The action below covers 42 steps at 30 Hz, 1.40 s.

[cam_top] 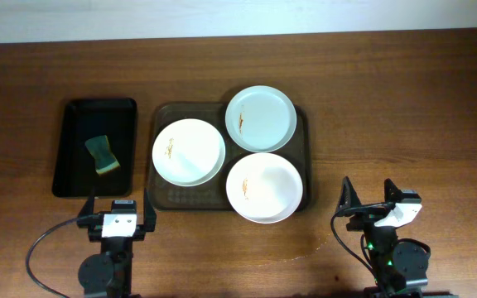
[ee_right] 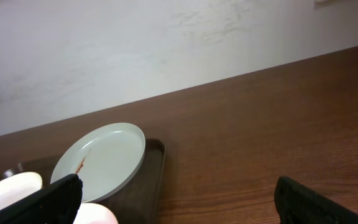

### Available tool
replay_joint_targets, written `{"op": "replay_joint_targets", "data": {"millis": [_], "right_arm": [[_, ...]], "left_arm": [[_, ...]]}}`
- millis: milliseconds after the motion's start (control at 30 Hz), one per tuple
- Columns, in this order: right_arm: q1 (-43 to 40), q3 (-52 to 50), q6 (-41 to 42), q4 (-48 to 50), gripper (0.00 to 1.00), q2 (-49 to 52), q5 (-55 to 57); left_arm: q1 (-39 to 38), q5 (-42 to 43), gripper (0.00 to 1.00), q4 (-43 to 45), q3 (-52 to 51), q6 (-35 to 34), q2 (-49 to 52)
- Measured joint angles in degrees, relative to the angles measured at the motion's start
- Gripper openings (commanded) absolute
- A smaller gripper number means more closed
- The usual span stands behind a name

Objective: Clean dirty plates on tray and stack at the side
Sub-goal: 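Raise both arms from rest toward the plates and the sponge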

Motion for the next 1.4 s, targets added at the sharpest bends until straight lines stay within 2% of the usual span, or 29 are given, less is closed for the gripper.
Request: {"op": "replay_joint_targets", "data": {"millis": [1400], "right_arm": [[0.02,0.0,0.02,0.09,0.98,0.0,1.09]], "left_arm": [[0.0,-0.63,0.99,1.64,0.0,0.02,0.0]]}}
